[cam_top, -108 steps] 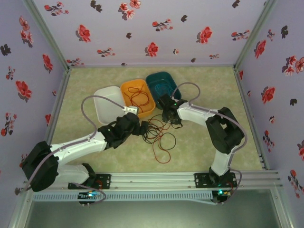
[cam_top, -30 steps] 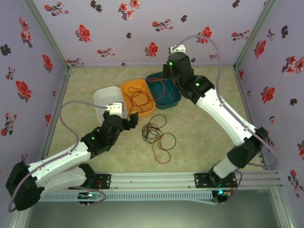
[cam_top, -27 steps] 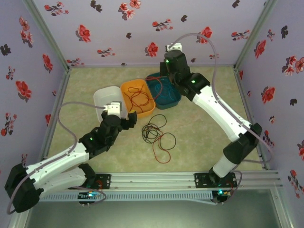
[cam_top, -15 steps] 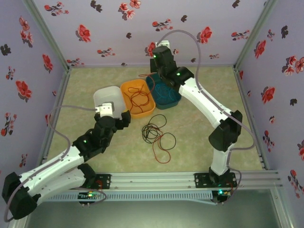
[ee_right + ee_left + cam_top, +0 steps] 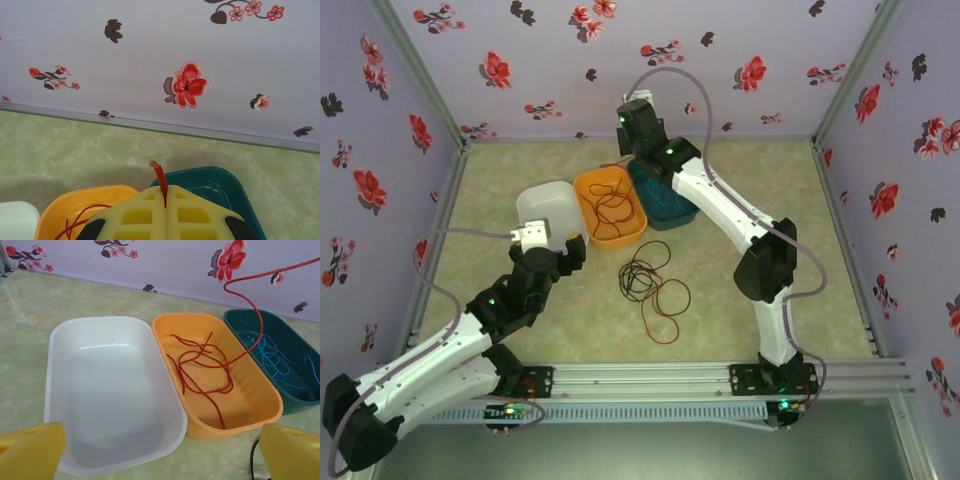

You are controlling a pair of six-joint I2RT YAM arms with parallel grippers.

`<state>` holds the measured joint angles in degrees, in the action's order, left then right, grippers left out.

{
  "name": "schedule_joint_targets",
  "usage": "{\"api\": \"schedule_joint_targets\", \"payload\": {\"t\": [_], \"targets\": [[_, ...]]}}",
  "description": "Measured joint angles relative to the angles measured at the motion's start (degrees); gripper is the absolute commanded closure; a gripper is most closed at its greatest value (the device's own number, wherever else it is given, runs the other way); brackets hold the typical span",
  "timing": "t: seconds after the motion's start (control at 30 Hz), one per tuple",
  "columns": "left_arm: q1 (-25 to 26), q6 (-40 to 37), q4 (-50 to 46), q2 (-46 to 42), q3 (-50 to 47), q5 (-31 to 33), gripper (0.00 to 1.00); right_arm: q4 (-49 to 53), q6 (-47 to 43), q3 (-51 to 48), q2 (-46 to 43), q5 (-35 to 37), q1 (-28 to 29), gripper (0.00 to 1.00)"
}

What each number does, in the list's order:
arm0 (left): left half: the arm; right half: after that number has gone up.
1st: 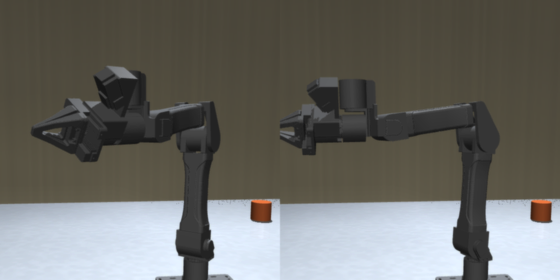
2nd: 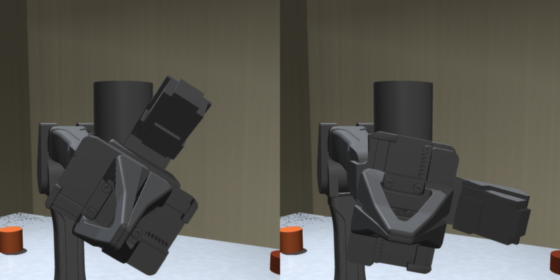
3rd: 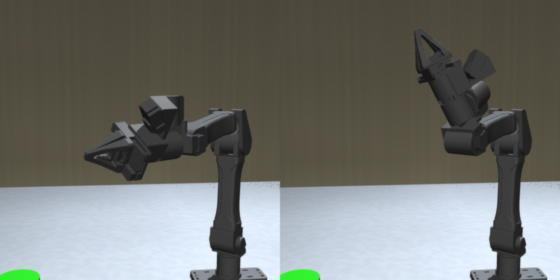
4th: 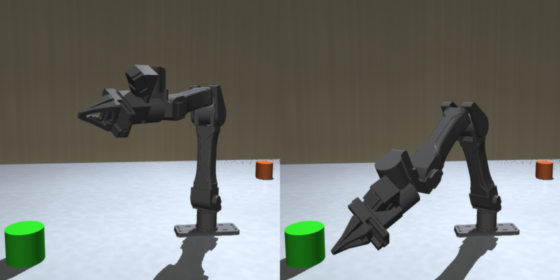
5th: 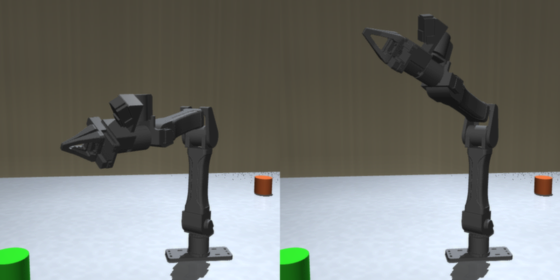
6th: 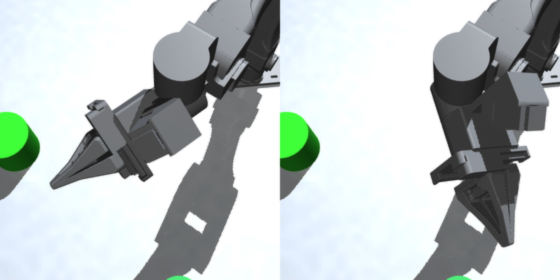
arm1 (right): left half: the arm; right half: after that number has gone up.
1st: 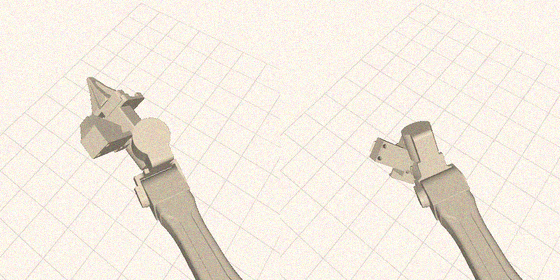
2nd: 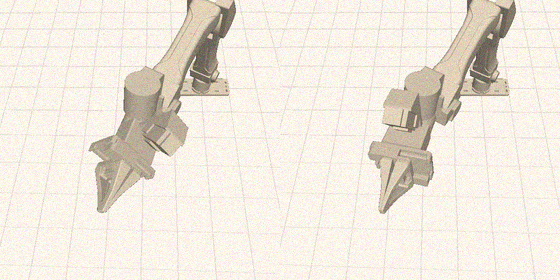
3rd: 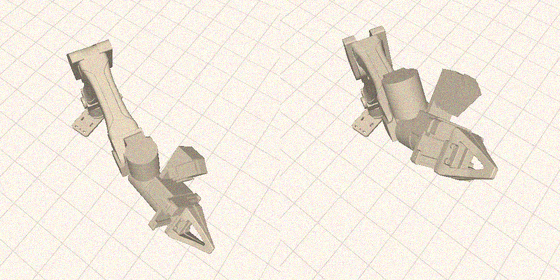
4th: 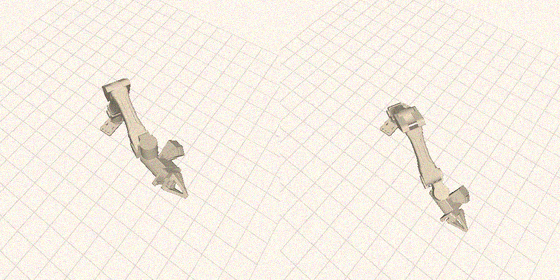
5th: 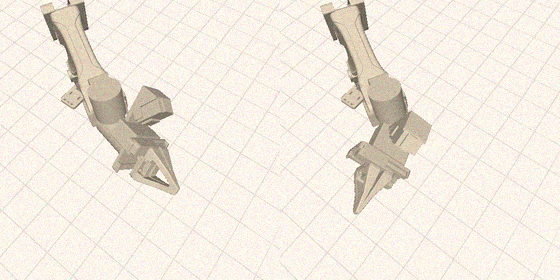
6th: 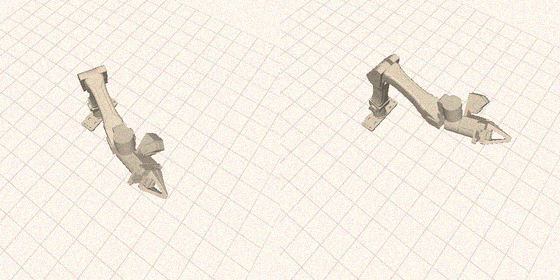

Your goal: Untangle the cables

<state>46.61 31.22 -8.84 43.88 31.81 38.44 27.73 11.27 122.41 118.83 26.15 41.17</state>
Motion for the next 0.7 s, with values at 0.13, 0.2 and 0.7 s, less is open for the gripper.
{"api": "schedule_joint_targets", "payload": {"t": [0.13,0.2,0.7], "targets": [[-0.3,0.2,-0.1,0.0,-0.1,0.1,0.0,2.1,-0.3,1.4,2.0,-0.3,0.5,1.0],[-0.5,0.2,-0.1,0.0,-0.1,0.1,0.0,3.1,-0.2,2.2,2.8,-0.7,0.7,1.0],[-1.2,0.5,-0.8,1.6,0.0,0.1,0.0,7.5,0.9,3.1,6.3,-2.4,2.0,1.0]]}}
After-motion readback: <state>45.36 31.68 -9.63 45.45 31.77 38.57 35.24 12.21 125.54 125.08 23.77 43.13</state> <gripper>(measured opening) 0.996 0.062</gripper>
